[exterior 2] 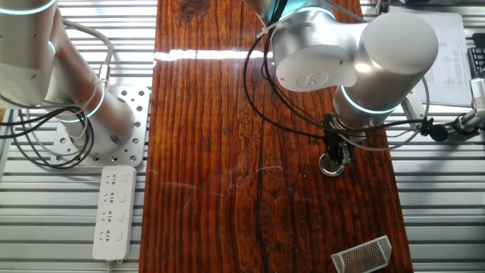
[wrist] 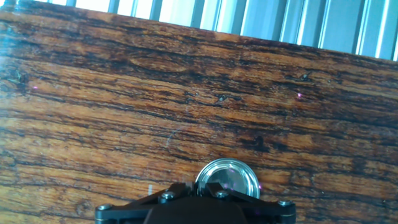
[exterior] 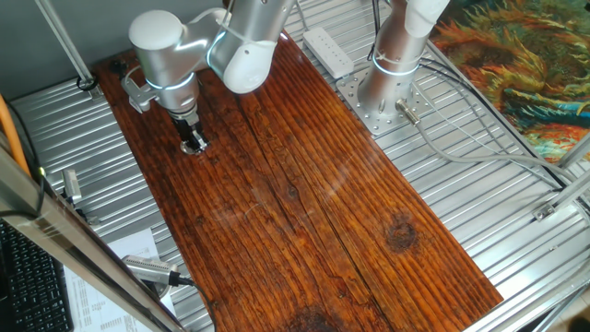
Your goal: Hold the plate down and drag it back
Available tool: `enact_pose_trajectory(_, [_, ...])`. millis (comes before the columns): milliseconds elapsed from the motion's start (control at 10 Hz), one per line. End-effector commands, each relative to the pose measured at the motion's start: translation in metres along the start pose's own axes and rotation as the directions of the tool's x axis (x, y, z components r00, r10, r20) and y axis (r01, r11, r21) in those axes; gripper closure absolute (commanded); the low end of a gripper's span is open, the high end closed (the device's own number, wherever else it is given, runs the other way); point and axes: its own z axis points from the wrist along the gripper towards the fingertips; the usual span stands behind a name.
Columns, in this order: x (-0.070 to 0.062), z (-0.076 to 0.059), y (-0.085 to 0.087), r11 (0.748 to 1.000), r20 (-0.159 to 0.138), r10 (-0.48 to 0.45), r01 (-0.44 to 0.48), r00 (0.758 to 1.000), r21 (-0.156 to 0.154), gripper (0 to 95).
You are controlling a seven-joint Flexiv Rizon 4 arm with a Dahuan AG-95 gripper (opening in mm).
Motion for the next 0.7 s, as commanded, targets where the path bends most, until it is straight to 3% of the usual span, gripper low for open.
enact_pose_trajectory(100, [-0.0002, 0.0009, 0.0017, 1.000, 0.000, 0.005, -0.005, 1.000, -0.001, 95.0])
enact_pose_trajectory(700, [-0.0002, 0.0017, 0.0051, 1.000, 0.001, 0.009, -0.009, 1.000, -0.002, 95.0])
